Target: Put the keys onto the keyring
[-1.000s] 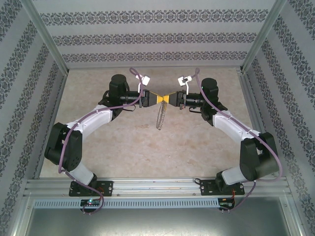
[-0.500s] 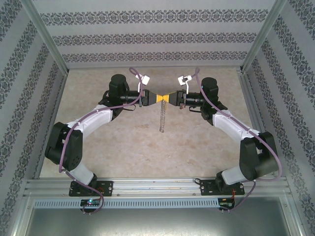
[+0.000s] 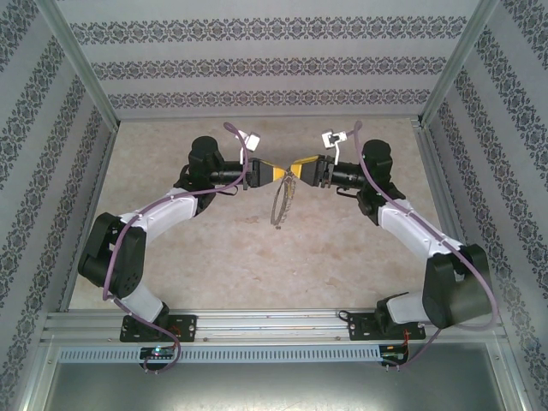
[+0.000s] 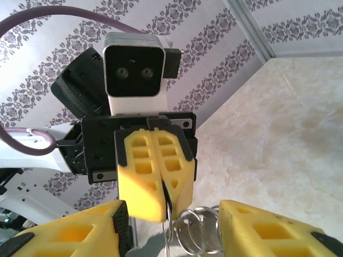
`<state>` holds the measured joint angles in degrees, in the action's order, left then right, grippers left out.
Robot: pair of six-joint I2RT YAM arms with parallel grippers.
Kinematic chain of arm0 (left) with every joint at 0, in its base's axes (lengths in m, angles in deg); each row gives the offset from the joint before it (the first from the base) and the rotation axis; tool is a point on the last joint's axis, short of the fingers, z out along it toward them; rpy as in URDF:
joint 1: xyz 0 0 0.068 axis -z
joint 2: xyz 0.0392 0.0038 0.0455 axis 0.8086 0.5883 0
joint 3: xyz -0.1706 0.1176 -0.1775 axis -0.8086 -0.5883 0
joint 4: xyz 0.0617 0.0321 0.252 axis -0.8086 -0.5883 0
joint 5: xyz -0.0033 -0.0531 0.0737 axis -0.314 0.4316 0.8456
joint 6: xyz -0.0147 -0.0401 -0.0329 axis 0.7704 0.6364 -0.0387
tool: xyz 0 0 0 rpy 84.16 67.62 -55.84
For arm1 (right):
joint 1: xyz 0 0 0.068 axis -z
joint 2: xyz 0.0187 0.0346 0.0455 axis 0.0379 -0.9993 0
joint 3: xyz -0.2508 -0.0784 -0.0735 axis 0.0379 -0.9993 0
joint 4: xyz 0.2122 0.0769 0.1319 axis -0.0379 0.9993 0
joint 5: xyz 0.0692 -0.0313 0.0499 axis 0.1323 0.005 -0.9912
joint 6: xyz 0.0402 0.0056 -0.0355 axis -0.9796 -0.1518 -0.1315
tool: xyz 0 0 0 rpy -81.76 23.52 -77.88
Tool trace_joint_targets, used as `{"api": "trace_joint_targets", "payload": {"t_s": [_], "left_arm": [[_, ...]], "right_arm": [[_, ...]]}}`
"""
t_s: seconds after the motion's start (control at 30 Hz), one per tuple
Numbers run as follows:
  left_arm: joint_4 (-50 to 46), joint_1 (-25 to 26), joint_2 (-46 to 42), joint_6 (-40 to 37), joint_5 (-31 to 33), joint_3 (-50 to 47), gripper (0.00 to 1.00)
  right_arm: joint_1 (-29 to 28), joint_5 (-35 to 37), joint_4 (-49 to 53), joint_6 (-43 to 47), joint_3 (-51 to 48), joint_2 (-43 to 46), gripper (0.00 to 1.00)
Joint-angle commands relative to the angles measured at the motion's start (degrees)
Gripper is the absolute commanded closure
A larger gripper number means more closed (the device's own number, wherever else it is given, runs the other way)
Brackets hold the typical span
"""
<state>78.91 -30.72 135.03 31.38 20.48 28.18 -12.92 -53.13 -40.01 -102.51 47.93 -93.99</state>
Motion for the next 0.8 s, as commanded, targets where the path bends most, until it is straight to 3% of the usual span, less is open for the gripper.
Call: {"api": "trace_joint_targets", "payload": {"t_s": [0.0, 0.3, 0.57, 0.7, 0.77], "left_arm": [[6.58, 0.53, -2.00, 1.89, -0.64, 0.17, 1.00], [5.88, 0.49, -2.53, 2.26, -1.07, 0.46, 1.00], [5.61, 0.55, -2.86, 2.34, -0.99, 0.54, 1.00], [5.35, 0.53, -3.07, 2.05, -0.81, 0.44, 1.00], [5.35, 0.50, -3.35, 2.03, -0.65, 0.28, 1.00]], "right_arm": [[0.26, 0.82, -3.35, 0.83, -2.68, 2.86, 0.50], [-2.14, 2.78, -2.86, 3.85, -7.52, 7.59, 0.49], [-4.25, 3.36, -2.76, 4.35, -6.61, 6.16, 0.52], [-5.11, 3.45, -2.77, 4.68, -6.21, 5.14, 0.59], [-5.29, 3.45, -2.56, 4.85, -6.43, 5.20, 0.70]]}}
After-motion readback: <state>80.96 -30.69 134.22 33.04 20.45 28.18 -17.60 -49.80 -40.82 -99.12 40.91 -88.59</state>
